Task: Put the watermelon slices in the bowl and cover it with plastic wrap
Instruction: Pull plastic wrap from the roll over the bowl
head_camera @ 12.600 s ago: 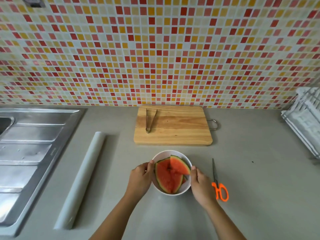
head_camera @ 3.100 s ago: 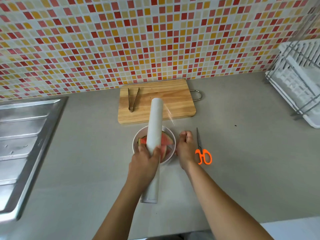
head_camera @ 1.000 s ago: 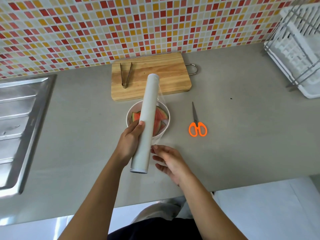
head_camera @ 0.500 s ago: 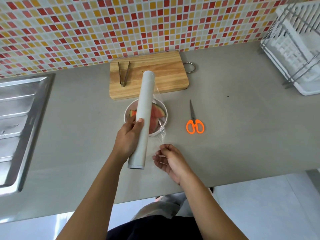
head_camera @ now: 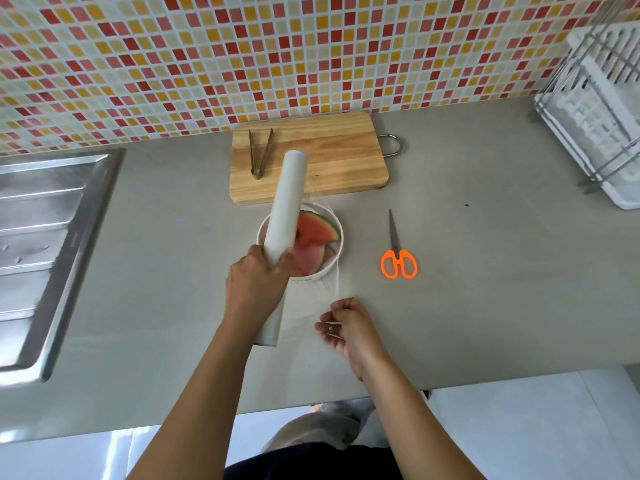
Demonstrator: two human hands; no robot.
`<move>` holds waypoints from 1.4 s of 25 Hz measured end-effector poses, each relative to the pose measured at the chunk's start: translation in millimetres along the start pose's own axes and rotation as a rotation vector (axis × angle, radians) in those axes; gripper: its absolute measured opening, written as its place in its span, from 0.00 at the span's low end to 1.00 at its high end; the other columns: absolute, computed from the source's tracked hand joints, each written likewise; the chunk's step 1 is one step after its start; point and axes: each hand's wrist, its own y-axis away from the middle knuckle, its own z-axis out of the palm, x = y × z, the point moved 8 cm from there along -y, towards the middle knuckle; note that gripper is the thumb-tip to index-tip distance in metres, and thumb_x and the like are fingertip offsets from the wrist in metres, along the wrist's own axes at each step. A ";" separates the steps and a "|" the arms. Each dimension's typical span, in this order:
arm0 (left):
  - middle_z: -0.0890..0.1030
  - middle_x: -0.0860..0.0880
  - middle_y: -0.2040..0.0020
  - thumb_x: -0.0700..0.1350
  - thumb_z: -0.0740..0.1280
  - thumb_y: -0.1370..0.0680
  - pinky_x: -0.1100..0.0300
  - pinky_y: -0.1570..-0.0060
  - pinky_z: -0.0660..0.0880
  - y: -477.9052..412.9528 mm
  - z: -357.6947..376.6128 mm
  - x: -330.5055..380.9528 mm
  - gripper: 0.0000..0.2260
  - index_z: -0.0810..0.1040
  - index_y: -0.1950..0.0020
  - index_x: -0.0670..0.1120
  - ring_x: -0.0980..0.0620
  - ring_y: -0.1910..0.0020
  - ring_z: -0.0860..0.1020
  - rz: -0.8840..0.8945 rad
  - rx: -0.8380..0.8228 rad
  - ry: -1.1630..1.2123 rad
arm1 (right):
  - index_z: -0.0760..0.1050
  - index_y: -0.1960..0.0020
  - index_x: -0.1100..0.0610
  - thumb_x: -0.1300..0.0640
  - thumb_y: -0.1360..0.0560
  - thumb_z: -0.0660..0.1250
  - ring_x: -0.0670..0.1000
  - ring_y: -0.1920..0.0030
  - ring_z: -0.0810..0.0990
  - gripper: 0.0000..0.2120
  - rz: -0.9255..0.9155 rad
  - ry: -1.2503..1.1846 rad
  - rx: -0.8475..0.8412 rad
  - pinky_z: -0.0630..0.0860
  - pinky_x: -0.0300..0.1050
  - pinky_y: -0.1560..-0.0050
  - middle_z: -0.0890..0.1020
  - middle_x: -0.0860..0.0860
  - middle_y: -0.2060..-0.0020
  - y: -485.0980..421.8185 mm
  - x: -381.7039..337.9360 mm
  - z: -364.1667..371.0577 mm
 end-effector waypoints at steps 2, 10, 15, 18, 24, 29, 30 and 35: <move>0.75 0.45 0.58 0.57 0.63 0.24 0.54 0.59 0.67 -0.6 1.5 -0.9 0.18 0.71 0.51 0.40 0.42 0.58 0.73 -0.016 -0.003 0.019 | 0.68 0.61 0.56 0.66 0.24 0.55 0.51 0.71 0.78 0.09 -0.010 0.110 0.033 0.74 0.41 0.67 0.78 0.53 0.69 -2.0 -1.8 -1.8; 0.76 0.47 0.54 0.54 0.67 0.25 0.54 0.60 0.68 -3.3 6.3 -14.1 0.17 0.70 0.47 0.43 0.44 0.55 0.75 -0.061 -0.078 0.225 | 0.73 0.55 0.56 0.69 0.26 0.56 0.47 0.72 0.75 0.11 0.060 0.133 -0.054 0.72 0.37 0.71 0.79 0.51 0.66 -7.8 -21.9 2.8; 0.76 0.49 0.56 0.54 0.68 0.26 0.58 0.66 0.67 -7.2 4.6 -21.6 0.16 0.72 0.49 0.44 0.47 0.57 0.74 -0.072 -0.059 0.254 | 0.77 0.61 0.55 0.58 0.30 0.71 0.48 0.68 0.75 0.04 -0.437 0.712 0.147 0.70 0.40 0.62 0.79 0.49 0.68 -6.4 -48.2 3.0; 0.76 0.48 0.55 0.54 0.68 0.26 0.56 0.61 0.67 -7.7 6.1 -22.8 0.16 0.72 0.49 0.44 0.45 0.56 0.74 -0.083 -0.040 0.272 | 0.76 0.54 0.60 0.54 0.27 0.68 0.55 0.57 0.79 0.09 -0.685 1.081 0.234 0.72 0.46 0.57 0.82 0.54 0.58 1.5 -58.6 18.9; 0.76 0.49 0.57 0.54 0.69 0.27 0.56 0.63 0.67 -6.6 7.0 -26.2 0.15 0.72 0.49 0.45 0.46 0.56 0.75 -0.099 -0.025 0.297 | 0.72 0.44 0.57 0.52 0.20 0.53 0.56 0.50 0.78 0.13 -0.859 1.451 0.181 0.70 0.49 0.52 0.76 0.54 0.45 4.6 -46.7 29.6; 0.76 0.51 0.57 0.55 0.68 0.27 0.63 0.67 0.67 -7.4 7.8 -28.6 0.14 0.71 0.50 0.47 0.51 0.60 0.74 -0.103 -0.032 0.303 | 0.77 0.51 0.56 0.52 0.24 0.63 0.52 0.57 0.80 0.08 -0.962 1.569 0.147 0.74 0.44 0.61 0.80 0.52 0.53 14.9 -41.4 26.1; 0.76 0.51 0.57 0.55 0.68 0.27 0.64 0.68 0.66 -7.5 7.9 -28.9 0.14 0.71 0.50 0.47 0.54 0.61 0.74 -0.101 -0.034 0.304 | 0.78 0.56 0.56 0.54 0.29 0.70 0.50 0.63 0.81 0.06 -1.026 1.574 0.155 0.73 0.40 0.68 0.81 0.51 0.59 21.7 -42.2 25.9; 0.75 0.55 0.59 0.56 0.69 0.27 0.64 0.68 0.66 -6.9 7.0 -30.6 0.14 0.71 0.50 0.48 0.60 0.61 0.74 -0.092 -0.045 0.308 | 0.74 0.41 0.61 0.55 0.23 0.62 0.53 0.44 0.77 0.14 -0.991 0.863 0.317 0.71 0.38 0.45 0.79 0.55 0.44 19.9 -76.2 -10.6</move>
